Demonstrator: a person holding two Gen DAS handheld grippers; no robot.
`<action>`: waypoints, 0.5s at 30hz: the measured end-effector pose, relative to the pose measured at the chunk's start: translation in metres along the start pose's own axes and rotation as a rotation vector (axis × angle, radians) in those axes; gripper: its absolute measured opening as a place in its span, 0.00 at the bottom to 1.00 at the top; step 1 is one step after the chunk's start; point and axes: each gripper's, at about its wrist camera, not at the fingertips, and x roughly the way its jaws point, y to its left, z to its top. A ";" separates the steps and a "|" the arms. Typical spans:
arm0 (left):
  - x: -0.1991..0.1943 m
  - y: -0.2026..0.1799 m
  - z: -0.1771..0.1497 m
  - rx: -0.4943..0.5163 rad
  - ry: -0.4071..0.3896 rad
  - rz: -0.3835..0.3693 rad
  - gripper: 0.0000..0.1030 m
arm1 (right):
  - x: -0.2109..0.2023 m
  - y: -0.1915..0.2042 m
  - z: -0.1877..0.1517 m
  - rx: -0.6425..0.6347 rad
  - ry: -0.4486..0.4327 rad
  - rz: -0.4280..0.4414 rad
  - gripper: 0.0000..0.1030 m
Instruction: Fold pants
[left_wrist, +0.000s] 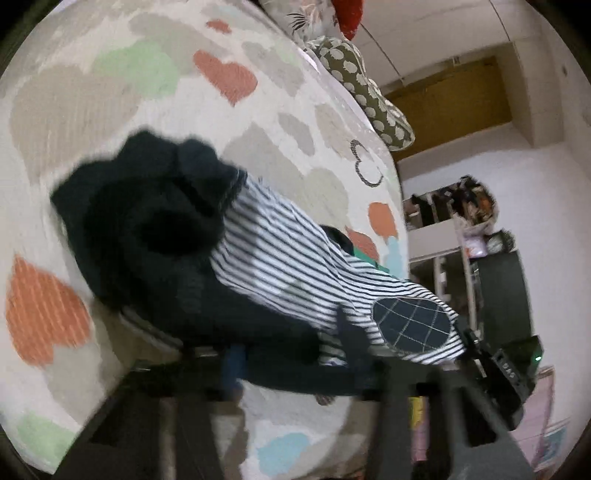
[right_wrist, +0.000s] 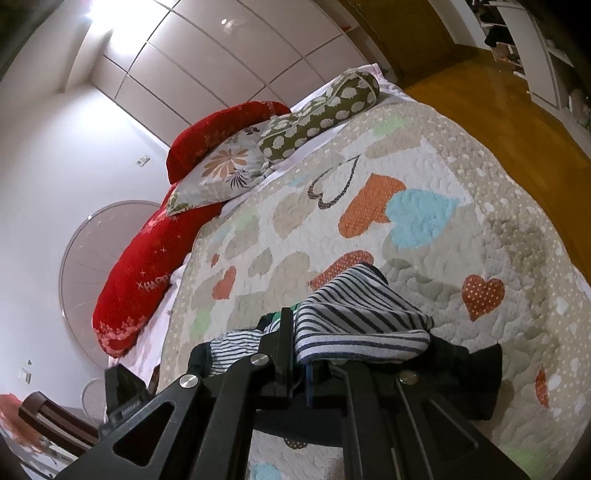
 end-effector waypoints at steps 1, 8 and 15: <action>-0.002 -0.001 0.005 0.012 -0.008 0.012 0.21 | 0.002 0.000 0.000 -0.002 0.004 -0.002 0.05; 0.012 -0.024 0.075 0.072 -0.044 0.096 0.21 | 0.033 0.004 0.027 -0.042 0.036 -0.061 0.05; 0.055 -0.016 0.176 -0.002 -0.073 0.167 0.41 | 0.126 -0.016 0.106 -0.022 0.031 -0.226 0.48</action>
